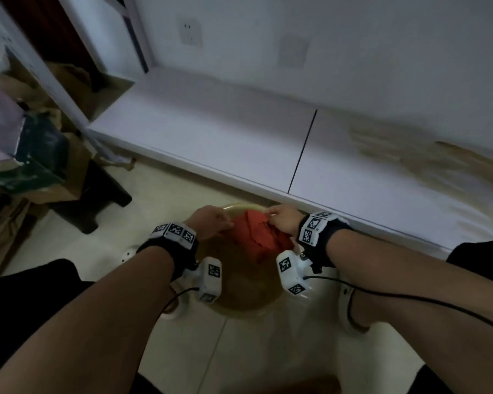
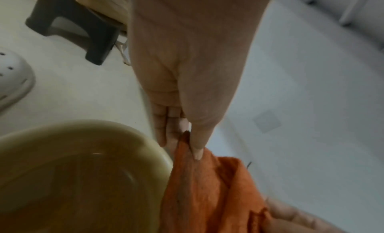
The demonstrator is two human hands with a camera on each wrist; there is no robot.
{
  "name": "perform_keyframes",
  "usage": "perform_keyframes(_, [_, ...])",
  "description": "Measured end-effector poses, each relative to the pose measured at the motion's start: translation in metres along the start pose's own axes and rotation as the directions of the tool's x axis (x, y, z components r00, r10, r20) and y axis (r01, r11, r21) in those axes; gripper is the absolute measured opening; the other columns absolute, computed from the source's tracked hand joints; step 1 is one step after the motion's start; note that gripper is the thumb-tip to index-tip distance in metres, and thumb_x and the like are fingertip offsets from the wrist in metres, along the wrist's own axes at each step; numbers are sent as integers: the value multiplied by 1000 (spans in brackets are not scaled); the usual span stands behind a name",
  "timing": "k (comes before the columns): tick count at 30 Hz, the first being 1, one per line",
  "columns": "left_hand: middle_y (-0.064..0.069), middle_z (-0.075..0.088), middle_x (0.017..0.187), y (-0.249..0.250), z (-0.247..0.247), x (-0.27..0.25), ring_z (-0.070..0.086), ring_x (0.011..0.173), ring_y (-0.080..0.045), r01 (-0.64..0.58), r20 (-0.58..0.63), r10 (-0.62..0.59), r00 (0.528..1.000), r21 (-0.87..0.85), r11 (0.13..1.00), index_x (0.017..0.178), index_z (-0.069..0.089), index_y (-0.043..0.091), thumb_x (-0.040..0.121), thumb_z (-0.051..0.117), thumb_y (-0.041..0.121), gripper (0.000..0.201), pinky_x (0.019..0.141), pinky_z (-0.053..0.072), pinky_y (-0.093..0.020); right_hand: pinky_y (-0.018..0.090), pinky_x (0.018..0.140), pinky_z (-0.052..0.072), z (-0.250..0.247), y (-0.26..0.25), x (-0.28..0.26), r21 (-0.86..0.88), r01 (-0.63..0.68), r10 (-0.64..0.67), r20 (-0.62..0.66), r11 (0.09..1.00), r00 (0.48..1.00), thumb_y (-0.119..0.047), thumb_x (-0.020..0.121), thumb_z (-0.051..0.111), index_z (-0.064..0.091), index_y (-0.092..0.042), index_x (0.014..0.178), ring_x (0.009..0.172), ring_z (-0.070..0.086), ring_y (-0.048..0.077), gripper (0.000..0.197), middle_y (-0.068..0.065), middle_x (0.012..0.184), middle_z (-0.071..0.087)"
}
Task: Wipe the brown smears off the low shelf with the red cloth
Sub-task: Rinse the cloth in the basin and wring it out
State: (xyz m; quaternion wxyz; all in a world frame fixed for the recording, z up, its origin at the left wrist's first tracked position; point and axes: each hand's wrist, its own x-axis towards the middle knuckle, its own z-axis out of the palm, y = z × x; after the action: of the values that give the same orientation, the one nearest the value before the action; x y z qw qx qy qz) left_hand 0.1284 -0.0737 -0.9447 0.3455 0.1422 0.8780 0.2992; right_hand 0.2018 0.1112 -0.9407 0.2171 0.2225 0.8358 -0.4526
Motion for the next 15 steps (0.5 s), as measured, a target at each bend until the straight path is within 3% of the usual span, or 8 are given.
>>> perform_keyframes(1, [-3, 63, 87, -13, 4, 3, 61, 70, -10, 17, 6, -17, 1000, 20, 1000, 84, 67, 14, 87, 66, 20, 7, 65, 54, -17, 23, 71, 51, 12, 5, 10, -6, -13, 13, 24, 1000, 1000, 2, 92, 43, 64, -6, 116, 76, 60, 17, 33, 9, 107, 66])
perform_keyframes(3, [-5, 66, 103, -42, 12, 7, 65, 87, -18, 65, 9, -67, 998, 98, 993, 106, 68, 13, 91, 60, 22, 19, 76, 52, -23, 27, 84, 46, 35, 16, 29, -43, -30, 31, 24, 999, 999, -1, 93, 44, 63, -7, 118, 99, 62, 23, 32, 11, 120, 64])
perform_keyframes(4, [-6, 65, 114, -56, 16, 9, 64, 99, -20, 88, 28, -94, 995, 167, 982, 116, 64, 14, 93, 56, 22, 26, 84, 49, -25, 24, 83, 43, 43, 22, 38, -76, -42, 43, 17, 996, 999, -4, 95, 44, 60, -7, 123, 107, 58, 23, 32, 11, 126, 61])
perform_keyframes(7, [-7, 52, 137, -92, 30, 15, 50, 125, -25, 105, 103, -151, 983, 354, 929, 137, 48, 19, 96, 47, 19, 41, 102, 38, -30, 14, 70, 33, 62, 37, 59, -169, -81, 97, 90, 982, 991, -13, 98, 42, 50, -9, 134, 99, 42, 10, 38, 13, 137, 51])
perform_keyframes(9, [-7, 47, 143, -103, 38, 23, 45, 130, -25, 96, 134, -160, 978, 390, 916, 140, 43, 19, 96, 46, 17, 45, 108, 34, -31, 8, 63, 30, 73, 47, 67, -222, -78, 111, 139, 972, 984, -13, 98, 42, 50, -7, 134, 92, 39, 8, 37, 15, 137, 51])
perform_keyframes(12, [-5, 33, 151, -103, 52, 39, 37, 136, -24, -13, 176, -63, 982, 402, 916, 141, 44, 20, 94, 46, 10, 48, 115, 29, -31, 2, 59, 36, 90, 61, 72, -229, -27, 71, 185, 973, 980, -6, 97, 42, 57, -4, 126, 66, 40, -1, 33, 17, 130, 57])
perform_keyframes(14, [-3, 18, 158, -99, 64, 52, 33, 140, -24, -90, 225, -10, 974, 428, 899, 141, 43, 23, 93, 44, 7, 50, 116, 28, -32, 1, 70, 40, 98, 66, 76, -175, -37, 77, 227, 984, 971, -3, 97, 43, 61, -3, 123, 77, 55, 8, 31, 18, 127, 59])
perform_keyframes(15, [-1, 11, 160, -98, 69, 57, 31, 141, -24, -119, 251, 6, 968, 441, 890, 141, 43, 24, 94, 43, 6, 51, 117, 28, -32, 7, 82, 42, 100, 65, 78, -187, -57, 105, 258, 981, 961, -5, 98, 42, 61, -7, 123, 94, 61, 19, 32, 16, 128, 58])
